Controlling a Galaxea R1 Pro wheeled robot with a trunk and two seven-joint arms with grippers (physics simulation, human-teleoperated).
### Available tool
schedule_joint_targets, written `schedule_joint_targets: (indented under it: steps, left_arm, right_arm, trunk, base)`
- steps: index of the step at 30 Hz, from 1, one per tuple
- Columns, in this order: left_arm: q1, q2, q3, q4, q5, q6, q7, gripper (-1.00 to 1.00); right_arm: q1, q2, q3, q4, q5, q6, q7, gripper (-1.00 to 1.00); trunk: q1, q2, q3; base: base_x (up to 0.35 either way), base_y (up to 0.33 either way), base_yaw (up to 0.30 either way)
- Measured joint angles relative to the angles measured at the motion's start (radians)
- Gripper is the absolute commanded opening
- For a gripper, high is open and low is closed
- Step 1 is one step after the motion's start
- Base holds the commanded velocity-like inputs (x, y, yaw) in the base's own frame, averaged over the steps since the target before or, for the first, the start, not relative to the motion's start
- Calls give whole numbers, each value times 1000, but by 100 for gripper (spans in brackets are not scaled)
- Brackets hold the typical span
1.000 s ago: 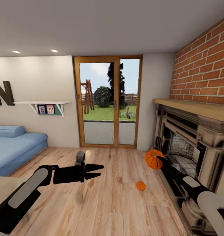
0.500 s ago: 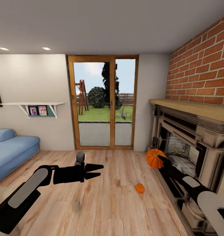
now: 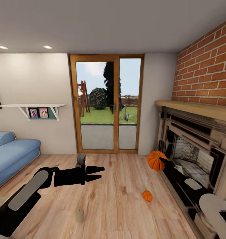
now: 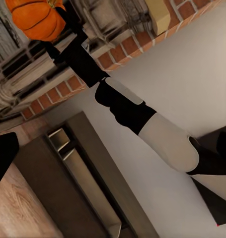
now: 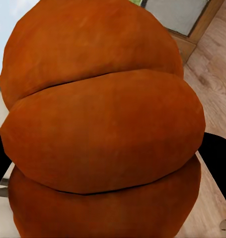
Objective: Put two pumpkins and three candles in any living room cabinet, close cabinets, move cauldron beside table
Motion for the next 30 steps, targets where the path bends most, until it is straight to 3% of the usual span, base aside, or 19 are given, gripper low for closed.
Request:
schedule_joint_targets:
  steps: [21, 30]
  left_arm:
    - [0, 0, 1, 0, 0, 0, 0, 100]
    - [0, 0, 1, 3, 0, 0, 0, 100]
  right_arm:
    - [0, 0, -1, 1, 0, 6, 0, -100]
    - [-1, 0, -7, 0, -7, 15, -7, -100]
  trunk:
    - [0, 0, 0]
    - [0, 0, -3]
  base:
    - [316, 8, 0]
    - [52, 0, -89]
